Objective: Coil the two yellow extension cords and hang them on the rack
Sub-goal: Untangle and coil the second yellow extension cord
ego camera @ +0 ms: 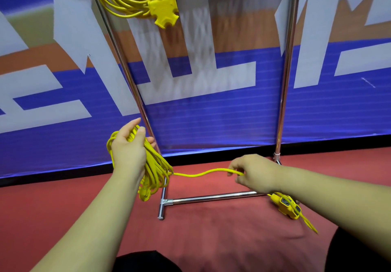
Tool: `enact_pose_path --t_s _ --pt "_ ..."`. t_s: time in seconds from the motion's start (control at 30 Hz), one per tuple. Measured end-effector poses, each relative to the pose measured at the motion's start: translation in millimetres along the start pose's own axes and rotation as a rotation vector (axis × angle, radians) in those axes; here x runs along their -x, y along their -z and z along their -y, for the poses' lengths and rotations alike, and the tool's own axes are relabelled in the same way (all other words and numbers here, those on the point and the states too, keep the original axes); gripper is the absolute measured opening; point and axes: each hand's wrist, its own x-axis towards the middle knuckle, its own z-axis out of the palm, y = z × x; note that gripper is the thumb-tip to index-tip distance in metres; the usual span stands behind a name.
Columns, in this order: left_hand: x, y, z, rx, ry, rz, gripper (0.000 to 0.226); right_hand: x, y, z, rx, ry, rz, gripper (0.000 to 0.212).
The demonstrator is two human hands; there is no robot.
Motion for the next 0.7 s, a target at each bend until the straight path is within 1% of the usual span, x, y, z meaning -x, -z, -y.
enact_pose_path --t_s 0.07,0.17,0.27,0.37,0.43,0.5,0.57,0.63,0.7 --pt "1.8 -3.4 4.9 -0.014 0.016 0.059 0.024 5.1 14.1 12.1 0.049 0.151 -0.033 0.023" --pt "5.6 -9.9 12.2 -0.032 0.054 0.163 0.021 11.9 28.5 31.8 0.103 0.364 -0.021 0.024" --pt "17.1 -21.1 14.8 -0.039 0.087 0.282 0.02 12.5 42.3 43.9 0.078 0.492 -0.135 0.024" --pt "33.6 -34.6 12.9 -0.041 0.142 0.392 0.019 11.4 54.8 44.8 -0.063 0.467 -0.278 0.02" --pt "44.0 -43.1 10.8 -0.026 0.194 0.459 0.019 10.8 61.9 41.0 -0.19 0.384 -0.385 0.011" --pt "52.0 -50.4 9.6 0.012 0.247 0.513 0.021 10.7 67.1 37.3 -0.314 0.301 -0.431 0.005" --pt "57.8 -57.2 9.0 0.039 0.287 0.555 0.023 11.9 70.7 34.8 -0.438 0.27 -0.376 0.004" --pt "63.2 -63.5 7.5 0.062 0.32 0.601 0.025 14.5 75.3 33.7 -0.542 0.279 -0.281 0.003" --pt "67.3 -69.5 5.5 0.118 0.353 0.651 0.031 17.6 81.4 31.7 -0.635 0.295 -0.221 0.004"
